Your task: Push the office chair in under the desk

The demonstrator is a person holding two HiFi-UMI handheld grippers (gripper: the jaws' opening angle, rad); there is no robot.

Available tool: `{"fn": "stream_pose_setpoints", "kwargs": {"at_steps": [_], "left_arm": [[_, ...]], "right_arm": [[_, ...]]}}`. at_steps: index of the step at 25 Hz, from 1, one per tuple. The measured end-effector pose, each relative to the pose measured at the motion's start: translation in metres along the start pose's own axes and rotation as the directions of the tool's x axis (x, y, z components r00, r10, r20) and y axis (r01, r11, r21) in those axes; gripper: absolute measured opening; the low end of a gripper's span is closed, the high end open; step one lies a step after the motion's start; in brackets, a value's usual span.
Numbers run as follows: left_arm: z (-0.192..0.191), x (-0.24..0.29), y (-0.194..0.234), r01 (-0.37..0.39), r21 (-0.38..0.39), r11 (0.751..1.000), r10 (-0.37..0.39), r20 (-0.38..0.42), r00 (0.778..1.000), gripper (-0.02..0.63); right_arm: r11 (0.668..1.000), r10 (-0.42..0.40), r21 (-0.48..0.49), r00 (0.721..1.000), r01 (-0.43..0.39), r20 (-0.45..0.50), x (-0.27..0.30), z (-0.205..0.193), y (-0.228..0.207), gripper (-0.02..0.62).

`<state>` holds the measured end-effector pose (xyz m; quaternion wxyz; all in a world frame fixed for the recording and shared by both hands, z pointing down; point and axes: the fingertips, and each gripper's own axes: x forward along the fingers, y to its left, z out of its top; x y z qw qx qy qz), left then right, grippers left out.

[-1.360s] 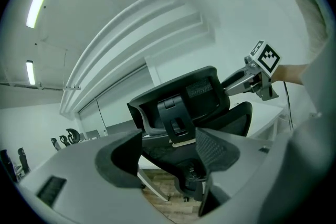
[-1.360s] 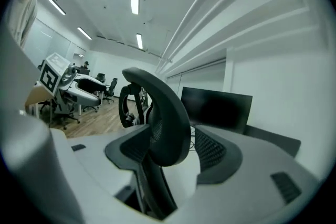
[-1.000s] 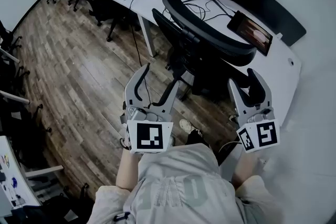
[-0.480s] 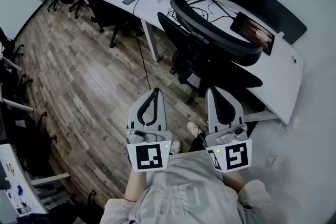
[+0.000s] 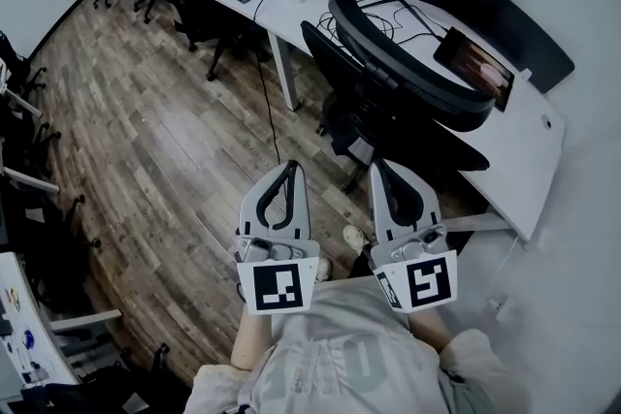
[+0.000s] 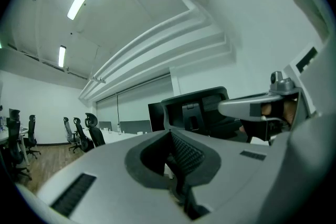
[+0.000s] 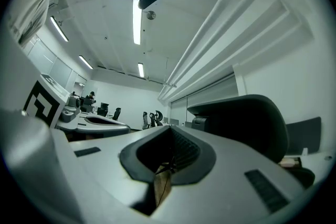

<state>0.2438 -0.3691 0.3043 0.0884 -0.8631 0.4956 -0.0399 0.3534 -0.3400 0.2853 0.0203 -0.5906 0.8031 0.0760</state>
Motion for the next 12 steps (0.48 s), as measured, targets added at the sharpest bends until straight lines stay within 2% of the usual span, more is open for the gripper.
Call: {"fn": "stream_pose_setpoints", "kwargs": {"at_steps": [3,6,12], "left_arm": [[0.001,0.0017,-0.0003,0.002,0.032,0.999,-0.002,-0.006,1.0,0.017],[-0.0011,0.0027,0.0009,-0.011,-0.001,1.0,0.011,-0.009,1.0,0.017],[-0.006,0.0028,0.0002,-0.014,-0.02,1.0,0.014,-0.011,1.0,0.017]], "right_arm": [[1.0,0.015,0.0,1.0,-0.015,-0.013,0.0024,-0.0021,0.0014,0.02],[1.0,0.028,-0.005,0.999,-0.028,-0.018,0.004,-0.0036,0.0027,0.02],[1.0,0.031,-0.002,0.999,-0.031,-0.033,0.0014,-0.0096,0.0031,0.02]]}}
